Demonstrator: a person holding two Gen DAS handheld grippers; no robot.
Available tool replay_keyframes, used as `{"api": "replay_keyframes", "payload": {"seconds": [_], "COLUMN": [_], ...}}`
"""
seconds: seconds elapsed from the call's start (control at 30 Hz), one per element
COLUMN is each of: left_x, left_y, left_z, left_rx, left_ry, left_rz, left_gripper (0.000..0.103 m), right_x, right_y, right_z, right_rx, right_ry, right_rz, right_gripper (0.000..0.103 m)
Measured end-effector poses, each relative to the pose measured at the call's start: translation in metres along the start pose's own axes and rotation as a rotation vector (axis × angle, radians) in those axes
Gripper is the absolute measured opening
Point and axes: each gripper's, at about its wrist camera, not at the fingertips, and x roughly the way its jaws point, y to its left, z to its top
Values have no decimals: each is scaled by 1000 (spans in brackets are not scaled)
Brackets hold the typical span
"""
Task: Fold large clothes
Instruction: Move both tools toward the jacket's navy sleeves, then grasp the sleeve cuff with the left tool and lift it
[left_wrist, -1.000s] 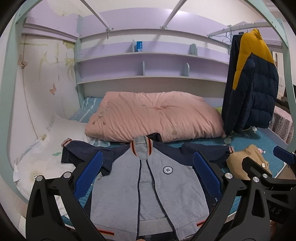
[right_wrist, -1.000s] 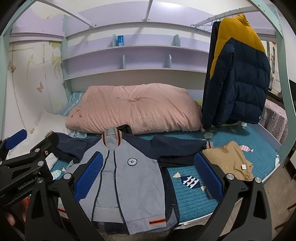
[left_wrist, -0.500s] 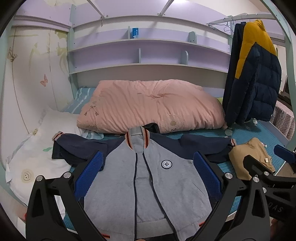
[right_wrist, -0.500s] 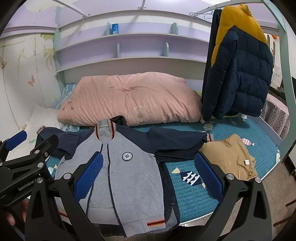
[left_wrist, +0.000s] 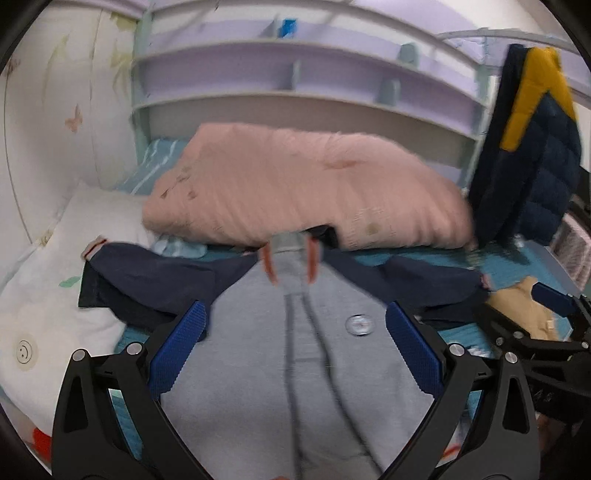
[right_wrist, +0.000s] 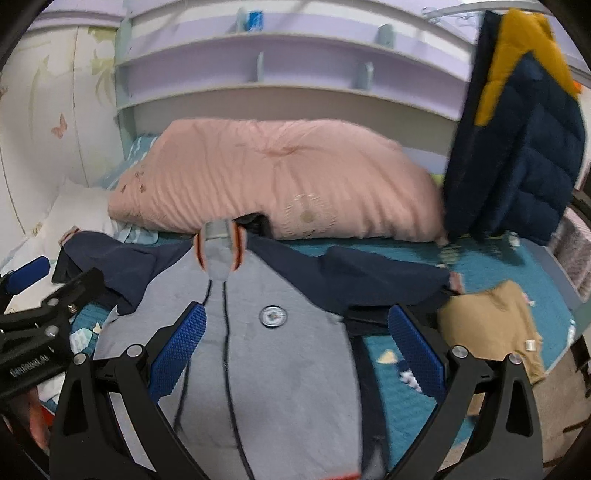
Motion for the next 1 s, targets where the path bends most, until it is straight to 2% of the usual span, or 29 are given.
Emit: {"api": "replay_keyframes", "payload": {"seconds": [0.13,0.23,0.3,0.4,0.5,0.57,0.73,0.87,1.0], "left_x": [49,86,105,130,153,163,187,202,213], "left_y": [65,131,173,241,298,326,391,419,428], "left_z": [-6,-7,-6,-4,2,4,14,19,20], "left_rx": [-7,-66,-123,-250,-375,-459,-633,-732,-737], "left_ry": [44,113,128,156,195,203,190,184,209], "left_rz": [95,175,202,203,145,120,139,90,115], "left_gripper": [98,98,98,98,98,98,98,98,94], "right_x": [58,100,123,151,177,190,216,232,245], "right_y": [35,65,85,110,135,146,163,163,160], "right_z": [-1,-2,-2,-3,-4,-4,-10,-15,-15], "right_rx": [-23,-48,-74,-107,-127,-129,-141,-127,-93], "right_ry": [76,123,128,148,157,167,201,234,254], "right_rz": [66,103,125,158,201,222,254,254,264], "right_gripper": [95,95,95,95,95,95,95,95,95]}}
